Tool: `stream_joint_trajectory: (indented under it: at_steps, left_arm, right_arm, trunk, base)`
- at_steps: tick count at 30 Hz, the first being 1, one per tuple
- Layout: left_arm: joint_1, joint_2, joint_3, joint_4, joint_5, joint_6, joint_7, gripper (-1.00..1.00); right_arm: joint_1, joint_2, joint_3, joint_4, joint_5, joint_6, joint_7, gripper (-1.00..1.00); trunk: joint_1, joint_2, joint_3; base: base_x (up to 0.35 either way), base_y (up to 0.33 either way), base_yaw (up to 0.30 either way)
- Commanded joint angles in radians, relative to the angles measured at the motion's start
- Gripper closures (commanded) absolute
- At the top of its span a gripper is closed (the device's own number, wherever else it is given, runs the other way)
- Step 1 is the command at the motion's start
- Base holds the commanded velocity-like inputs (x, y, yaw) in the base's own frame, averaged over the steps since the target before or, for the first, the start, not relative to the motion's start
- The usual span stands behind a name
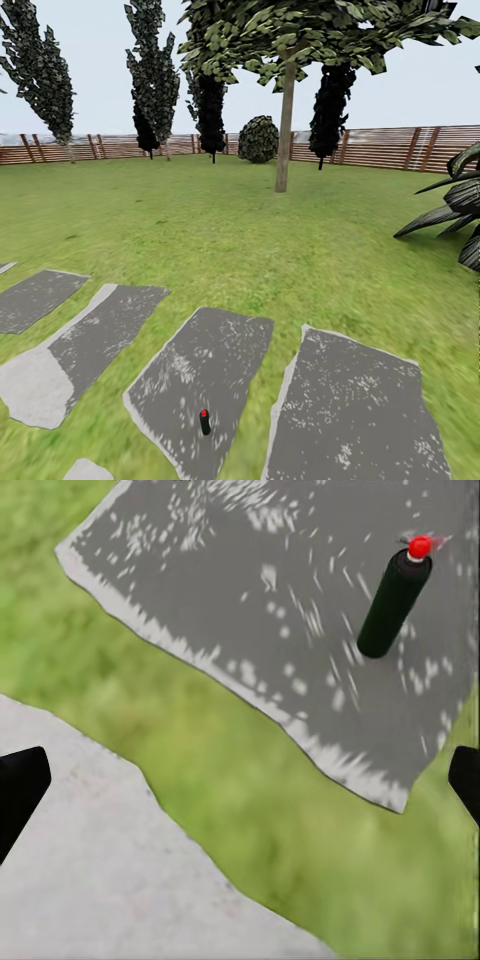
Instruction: Pick up the pesticide atomizer in the garden and spray insectifuge to fully cover both potted plants in the garden.
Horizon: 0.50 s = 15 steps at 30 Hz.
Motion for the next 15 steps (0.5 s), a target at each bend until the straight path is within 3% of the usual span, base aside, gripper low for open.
stream_joint_trajectory:
  at_steps: [1,9,15]
  left_arm:
    - [-0.001,0.000,0.003,0.001,0.001,-0.003,-0.001,-1.00]
    - [0.000,0.000,0.004,0.002,0.001,-0.003,-0.001,-1.00]
    - [0.000,0.000,0.009,0.002,0.004,-0.003,0.001,-1.00]
  right_arm:
    - [0.000,0.000,0.000,0.001,0.001,-0.003,-0.002,-1.00]
    - [-0.001,0.000,0.000,0.000,0.001,-0.003,-0.002,-1.00]
    - [-0.001,0.002,0.000,0.000,-0.001,-0.004,-0.004,-1.00]
  trunk:
    - [0.000,0.000,-0.001]
    - [0.000,0.000,-0.001]
    - [0.000,0.000,-0.001]
  base:
    - [0.092,-0.272,0.000]
    - [0.182,-0.237,0.014]
    - [0.218,-0.211,0.226]
